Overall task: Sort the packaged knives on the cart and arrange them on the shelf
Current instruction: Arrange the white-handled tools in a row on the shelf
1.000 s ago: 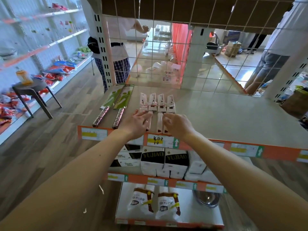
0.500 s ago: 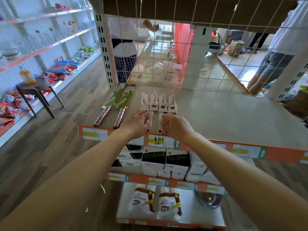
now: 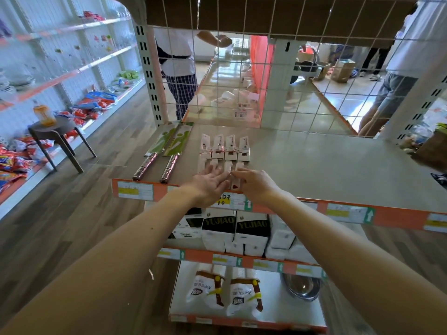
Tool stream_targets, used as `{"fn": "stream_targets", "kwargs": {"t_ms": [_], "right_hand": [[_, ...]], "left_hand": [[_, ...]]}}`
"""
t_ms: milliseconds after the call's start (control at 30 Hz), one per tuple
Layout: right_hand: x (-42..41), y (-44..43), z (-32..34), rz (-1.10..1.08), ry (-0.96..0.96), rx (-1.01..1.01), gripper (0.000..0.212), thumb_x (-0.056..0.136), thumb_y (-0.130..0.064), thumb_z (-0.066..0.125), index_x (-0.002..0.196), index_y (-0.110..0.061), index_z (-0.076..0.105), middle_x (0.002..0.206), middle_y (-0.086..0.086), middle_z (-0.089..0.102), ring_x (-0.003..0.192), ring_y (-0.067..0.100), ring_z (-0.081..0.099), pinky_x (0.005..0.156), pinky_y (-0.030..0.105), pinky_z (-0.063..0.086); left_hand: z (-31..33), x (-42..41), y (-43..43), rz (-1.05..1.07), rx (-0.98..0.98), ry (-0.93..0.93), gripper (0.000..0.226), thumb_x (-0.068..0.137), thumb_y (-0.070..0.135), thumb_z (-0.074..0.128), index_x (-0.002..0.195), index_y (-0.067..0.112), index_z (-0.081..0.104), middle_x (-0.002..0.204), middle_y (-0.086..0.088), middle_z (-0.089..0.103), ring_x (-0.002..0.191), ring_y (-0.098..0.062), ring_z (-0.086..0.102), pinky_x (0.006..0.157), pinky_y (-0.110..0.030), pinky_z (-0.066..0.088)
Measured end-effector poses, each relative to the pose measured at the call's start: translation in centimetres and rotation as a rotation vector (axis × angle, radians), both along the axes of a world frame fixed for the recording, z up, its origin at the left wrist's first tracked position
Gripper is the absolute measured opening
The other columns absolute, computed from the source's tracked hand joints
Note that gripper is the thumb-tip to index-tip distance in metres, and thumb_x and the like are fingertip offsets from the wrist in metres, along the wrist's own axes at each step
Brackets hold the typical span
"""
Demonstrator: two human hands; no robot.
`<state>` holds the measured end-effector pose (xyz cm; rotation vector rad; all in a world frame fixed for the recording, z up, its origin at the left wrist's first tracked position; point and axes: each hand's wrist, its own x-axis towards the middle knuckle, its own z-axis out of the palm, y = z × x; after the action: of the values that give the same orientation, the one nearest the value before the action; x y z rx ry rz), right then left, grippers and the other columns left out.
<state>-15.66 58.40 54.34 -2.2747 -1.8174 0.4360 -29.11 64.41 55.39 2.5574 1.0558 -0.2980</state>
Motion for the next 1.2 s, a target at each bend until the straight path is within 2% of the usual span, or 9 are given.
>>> {"fn": "stream_targets", "kwargs": {"t_ms": [100, 233, 300, 533, 667, 800, 933, 1067, 1200], "right_hand": [[-0.3, -0.2, 0.1, 0.004, 0.006, 0.01, 0.041, 0.098, -0.007, 0.036, 0.134, -0.02, 0.049, 0.131, 0.0, 0.053, 0.116, 0.023, 0.053, 0.091, 0.027, 0.042], [-0.5, -1.0, 0.7, -0.066, 0.127, 0.032, 0.049, 0.097, -0.002, 0.034, 0.143, -0.019, 0.037, 0.15, -0.002, 0.035, 0.134, 0.022, 0.041, 0.106, 0.03, 0.037], [-0.2, -1.5, 1.2, -0.11, 0.14, 0.058, 0.052, 0.097, -0.005, 0.032, 0.147, -0.022, 0.03, 0.154, -0.004, 0.029, 0.138, 0.021, 0.035, 0.107, 0.03, 0.035], [1.2, -4.3, 2.5, -0.152, 0.071, 0.025, 0.046, 0.098, -0.015, 0.034, 0.144, -0.02, 0.035, 0.147, 0.005, 0.041, 0.129, 0.024, 0.044, 0.099, 0.031, 0.039], [1.5, -6.6, 2.7, -0.136, 0.053, 0.013, 0.041, 0.098, -0.017, 0.034, 0.138, -0.016, 0.041, 0.144, 0.009, 0.043, 0.127, 0.027, 0.045, 0.1, 0.035, 0.04], [2.1, -9.8, 2.6, -0.114, 0.022, 0.006, 0.047, 0.098, -0.016, 0.034, 0.145, -0.017, 0.034, 0.15, 0.005, 0.037, 0.135, 0.026, 0.036, 0.107, 0.034, 0.033], [2.7, -13.4, 1.7, -0.107, 0.01, 0.006, 0.047, 0.098, -0.018, 0.033, 0.145, -0.017, 0.034, 0.149, 0.006, 0.038, 0.135, 0.027, 0.037, 0.106, 0.034, 0.034], [2.5, -16.7, 1.4, -0.093, -0.015, -0.041, 0.043, 0.099, -0.02, 0.033, 0.141, -0.012, 0.038, 0.14, 0.013, 0.047, 0.127, 0.031, 0.045, 0.101, 0.036, 0.039], [2.6, -19.0, 0.8, -0.121, 0.021, -0.064, 0.043, 0.099, -0.021, 0.034, 0.141, -0.013, 0.039, 0.139, 0.013, 0.048, 0.126, 0.031, 0.046, 0.102, 0.038, 0.039]], "left_hand": [[0.1, 0.0, -0.3, 0.005, 0.002, 0.016, 0.054, 0.101, 0.044, 0.015, 0.151, 0.029, 0.001, 0.159, 0.005, -0.008, 0.146, -0.014, -0.014, 0.118, -0.034, -0.005], [-0.1, -0.1, -0.4, 0.023, -0.016, -0.02, 0.054, 0.101, 0.045, 0.013, 0.151, 0.029, 0.001, 0.16, 0.006, -0.007, 0.147, -0.014, -0.011, 0.119, -0.035, -0.003], [-0.2, -0.5, -0.2, 0.072, -0.02, -0.067, 0.053, 0.101, 0.044, 0.012, 0.15, 0.029, -0.001, 0.159, 0.009, -0.006, 0.147, -0.014, -0.008, 0.119, -0.038, 0.0], [0.0, -1.7, -1.0, 0.221, 0.048, -0.092, 0.05, 0.101, 0.041, 0.013, 0.149, 0.041, -0.002, 0.16, 0.008, -0.002, 0.148, -0.023, 0.001, 0.119, -0.051, 0.008], [1.0, -1.6, -3.9, 0.257, 0.022, -0.135, 0.052, 0.103, 0.034, 0.018, 0.152, 0.027, 0.002, 0.161, -0.001, 0.003, 0.149, -0.021, 0.002, 0.12, -0.042, 0.006], [1.2, -0.9, -7.7, 0.285, 0.043, -0.143, 0.052, 0.104, 0.032, 0.019, 0.152, 0.015, 0.01, 0.161, -0.002, 0.005, 0.149, -0.018, 0.004, 0.119, -0.033, 0.005], [1.0, -0.3, -12.1, 0.249, 0.031, -0.16, 0.052, 0.104, 0.032, 0.019, 0.152, 0.015, 0.011, 0.161, -0.001, 0.007, 0.148, -0.016, 0.007, 0.119, -0.03, 0.007], [0.3, -0.1, -15.1, 0.222, -0.005, -0.157, 0.052, 0.103, 0.033, 0.019, 0.152, 0.015, 0.01, 0.161, 0.0, 0.004, 0.149, -0.015, 0.001, 0.12, -0.032, 0.003], [-0.5, 0.3, -16.5, 0.2, -0.029, -0.132, 0.052, 0.103, 0.033, 0.018, 0.152, 0.015, 0.01, 0.161, 0.001, 0.002, 0.149, -0.015, -0.001, 0.121, -0.033, 0.003]]}}
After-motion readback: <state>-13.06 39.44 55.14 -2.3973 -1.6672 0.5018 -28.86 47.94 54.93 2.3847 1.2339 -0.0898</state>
